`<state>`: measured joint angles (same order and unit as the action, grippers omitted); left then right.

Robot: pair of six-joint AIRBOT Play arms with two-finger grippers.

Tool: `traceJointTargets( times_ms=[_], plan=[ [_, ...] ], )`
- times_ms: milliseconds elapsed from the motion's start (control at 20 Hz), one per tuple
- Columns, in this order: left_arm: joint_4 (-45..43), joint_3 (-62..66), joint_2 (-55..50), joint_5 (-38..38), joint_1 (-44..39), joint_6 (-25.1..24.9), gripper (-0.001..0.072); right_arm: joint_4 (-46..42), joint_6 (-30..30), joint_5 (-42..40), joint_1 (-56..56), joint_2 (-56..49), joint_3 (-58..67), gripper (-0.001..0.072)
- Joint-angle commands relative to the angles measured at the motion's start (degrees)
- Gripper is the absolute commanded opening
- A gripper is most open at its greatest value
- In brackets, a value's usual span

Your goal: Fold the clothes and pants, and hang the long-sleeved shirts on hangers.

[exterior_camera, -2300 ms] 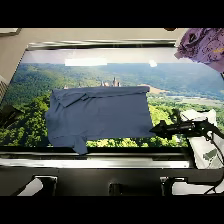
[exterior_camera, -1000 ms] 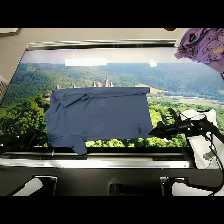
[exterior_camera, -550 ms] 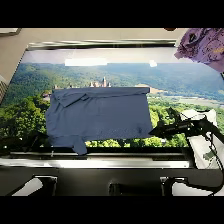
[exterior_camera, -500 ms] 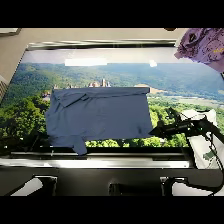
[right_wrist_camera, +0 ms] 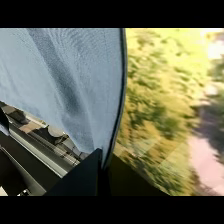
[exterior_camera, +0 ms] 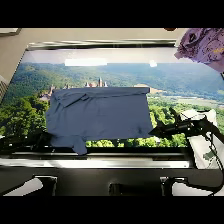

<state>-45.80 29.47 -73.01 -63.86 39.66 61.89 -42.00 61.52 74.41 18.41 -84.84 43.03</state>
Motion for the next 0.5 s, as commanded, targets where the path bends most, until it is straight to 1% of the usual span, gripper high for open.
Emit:
traceJointTargets(
  times_ms=[0,50,100,200,300,400,450],
  plan=[
    [0.35,0.00,-0.79,2.19,-1.51,-0.20,0.0154,-0.04,0.35,0.11,-0.04,0.07,0.07,0.0031],
    [0.94,0.02,-0.79,2.56,-1.64,-0.22,0.0047,-0.02,0.44,0.26,-0.04,0.09,0.07,0.0031],
    [1.51,0.02,-0.79,2.75,-1.66,-0.22,0.0022,-0.02,0.44,0.55,-0.04,0.09,0.07,0.0031],
    [3.48,0.07,-0.39,2.69,-1.68,-0.66,0.0020,0.59,0.39,1.07,-0.04,0.46,0.07,0.0031],
    [5.40,1.07,0.87,2.45,-2.64,-0.63,0.0019,3.39,0.48,0.26,-0.15,2.16,0.46,0.0031],
    [7.96,4.26,2.80,3.10,-6.71,-0.59,0.0018,6.91,0.92,-3.63,-1.64,4.42,2.40,0.0030],
    [8.70,7.17,3.58,3.82,-9.75,-0.20,0.0017,6.88,1.75,-5.62,-3.61,5.09,4.87,0.0030]
  ],
)
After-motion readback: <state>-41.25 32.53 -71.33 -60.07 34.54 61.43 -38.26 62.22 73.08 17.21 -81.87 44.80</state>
